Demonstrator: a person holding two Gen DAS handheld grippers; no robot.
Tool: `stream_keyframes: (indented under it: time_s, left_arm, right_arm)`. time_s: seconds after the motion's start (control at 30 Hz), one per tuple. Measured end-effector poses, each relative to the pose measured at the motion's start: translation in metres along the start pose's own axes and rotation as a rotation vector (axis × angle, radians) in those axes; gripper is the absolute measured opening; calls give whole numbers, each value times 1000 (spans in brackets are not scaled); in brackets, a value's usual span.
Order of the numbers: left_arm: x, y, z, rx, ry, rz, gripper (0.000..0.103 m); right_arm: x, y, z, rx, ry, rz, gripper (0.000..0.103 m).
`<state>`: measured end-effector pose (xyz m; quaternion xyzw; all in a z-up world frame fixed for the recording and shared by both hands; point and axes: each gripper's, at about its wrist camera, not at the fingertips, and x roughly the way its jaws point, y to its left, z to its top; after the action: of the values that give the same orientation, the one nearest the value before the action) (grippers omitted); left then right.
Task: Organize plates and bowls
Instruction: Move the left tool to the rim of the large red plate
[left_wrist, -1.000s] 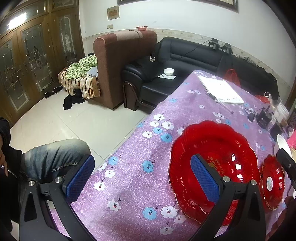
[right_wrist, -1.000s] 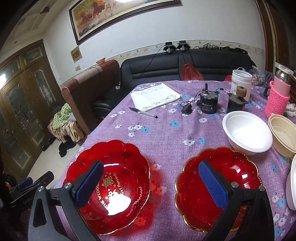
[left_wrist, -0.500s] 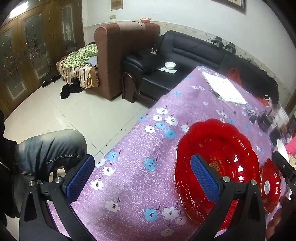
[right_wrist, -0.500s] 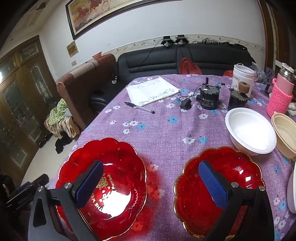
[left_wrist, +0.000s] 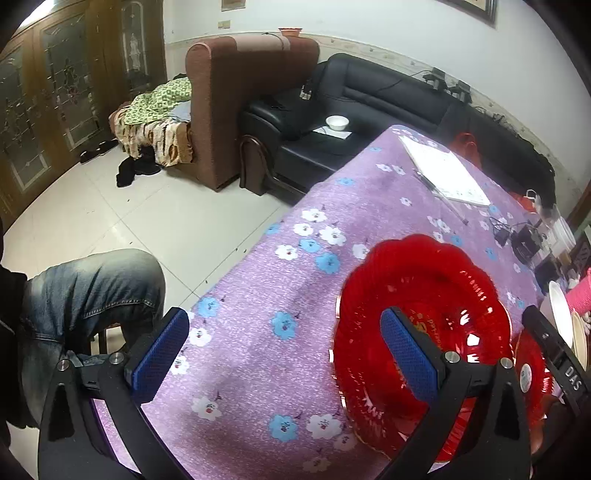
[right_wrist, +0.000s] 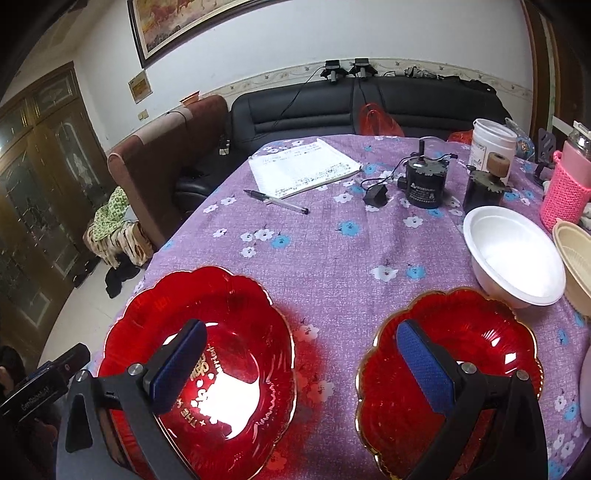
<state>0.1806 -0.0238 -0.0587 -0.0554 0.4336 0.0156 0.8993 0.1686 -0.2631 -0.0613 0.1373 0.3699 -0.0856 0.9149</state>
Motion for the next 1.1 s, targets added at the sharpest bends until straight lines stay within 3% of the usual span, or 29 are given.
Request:
stream_keyframes:
  time_s: [0.53, 0.77, 0.9, 1.1]
  left_arm:
    - [13, -10, -4, 34, 49, -5, 103]
    - [30, -9, -6, 19, 148, -41, 103]
    - [43, -12, -8, 9, 249, -78, 103]
    - [49, -20, -10, 38, 289, -67, 103]
  right_arm:
    - [9, -4, 10, 24, 60, 29, 102]
    - [29, -1, 7, 10, 148, 21, 102]
    - [41, -2, 4, 27, 207, 43, 102]
    - [49, 3, 5, 7, 274, 59, 98]
